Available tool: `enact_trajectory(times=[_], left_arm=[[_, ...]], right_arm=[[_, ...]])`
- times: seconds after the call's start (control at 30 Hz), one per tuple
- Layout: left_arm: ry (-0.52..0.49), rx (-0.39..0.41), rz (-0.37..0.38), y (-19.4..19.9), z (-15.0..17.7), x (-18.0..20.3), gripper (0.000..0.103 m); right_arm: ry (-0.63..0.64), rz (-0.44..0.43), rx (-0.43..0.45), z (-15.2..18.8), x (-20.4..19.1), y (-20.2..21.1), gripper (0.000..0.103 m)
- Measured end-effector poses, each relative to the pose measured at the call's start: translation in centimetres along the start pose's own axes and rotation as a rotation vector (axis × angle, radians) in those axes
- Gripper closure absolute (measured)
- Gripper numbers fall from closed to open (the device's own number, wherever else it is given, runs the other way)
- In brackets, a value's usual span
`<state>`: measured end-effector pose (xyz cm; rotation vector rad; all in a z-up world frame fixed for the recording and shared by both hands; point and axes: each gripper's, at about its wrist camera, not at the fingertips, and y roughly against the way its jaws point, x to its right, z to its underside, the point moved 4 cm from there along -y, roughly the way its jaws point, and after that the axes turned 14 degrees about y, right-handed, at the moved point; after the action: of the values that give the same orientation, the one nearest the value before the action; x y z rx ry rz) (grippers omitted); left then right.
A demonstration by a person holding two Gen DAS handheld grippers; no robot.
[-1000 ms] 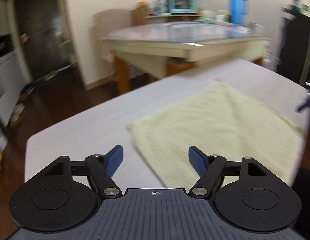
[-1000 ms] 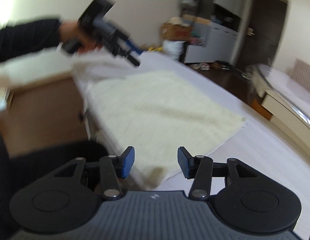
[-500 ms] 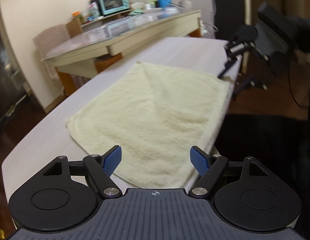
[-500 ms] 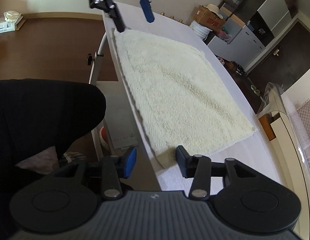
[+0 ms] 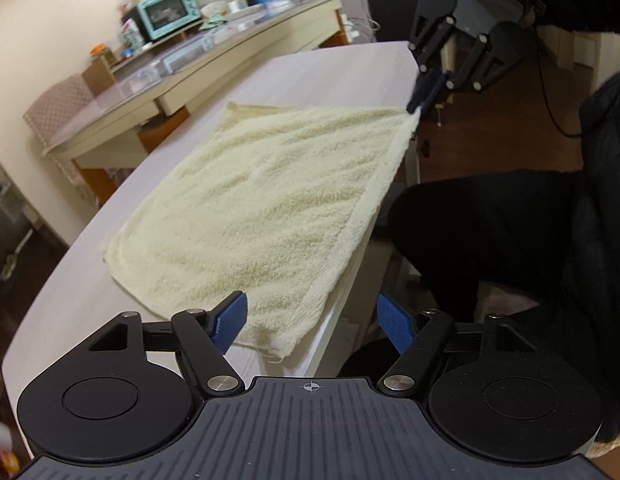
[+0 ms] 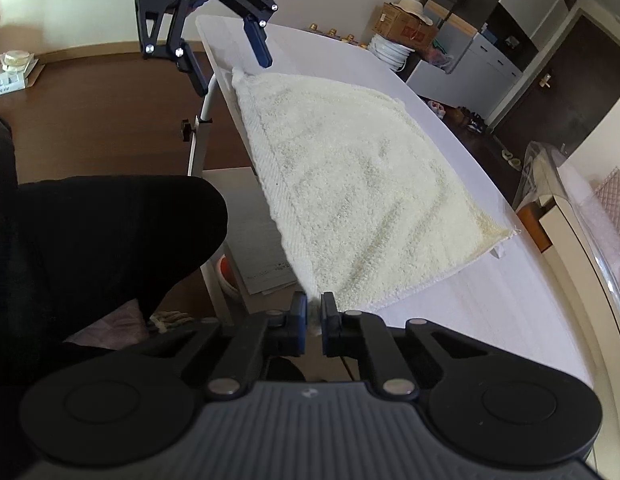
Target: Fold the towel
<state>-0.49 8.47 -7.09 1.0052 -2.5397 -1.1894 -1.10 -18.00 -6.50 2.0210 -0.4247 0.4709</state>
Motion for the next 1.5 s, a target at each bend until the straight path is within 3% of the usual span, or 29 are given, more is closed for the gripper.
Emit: enact_trajectory(times=[0.2, 0.27, 0.4, 0.67, 0.9, 1.17, 1.5], left_arm=[[-0.073, -0.058, -0.025, -0.9, 0.5, 0.3, 0.054], [-0.079, -0.059, -0.043, -0.7, 0.6, 0.2, 0.078], [-0.065, -0.074, -0.052, 0.0, 0.6, 0.1, 0.097], [-0.002, -0.069, -0.029, 1.8, -1.5, -0.6, 0.099], [0.139, -0.046, -0.116, 1.9, -6.0, -6.1, 0.098], [0.261, -0.064, -0.181, -2.1, -9.5, -13.8, 0.098], [0.36, -0.098, -0.169, -7.9, -10.5, -19.7, 0.098]], right_arm=[[-0.012, 0.018, 0.008, 0.0, -0.1, 0.6, 0.095], [-0.022, 0.02, 0.01, 0.1, 0.0, 0.9, 0.095], [-0.034, 0.025, 0.022, 0.3, 0.0, 1.2, 0.095], [-0.012, 0.076, 0.049, -0.1, 0.5, 3.1, 0.096], [-0.026, 0.144, 0.09, -1.1, 5.2, 4.0, 0.096], [-0.076, 0.163, 0.071, -2.2, 14.7, -1.7, 0.096], [-0.205, 0.087, 0.023, -0.7, 20.8, -8.9, 0.096]])
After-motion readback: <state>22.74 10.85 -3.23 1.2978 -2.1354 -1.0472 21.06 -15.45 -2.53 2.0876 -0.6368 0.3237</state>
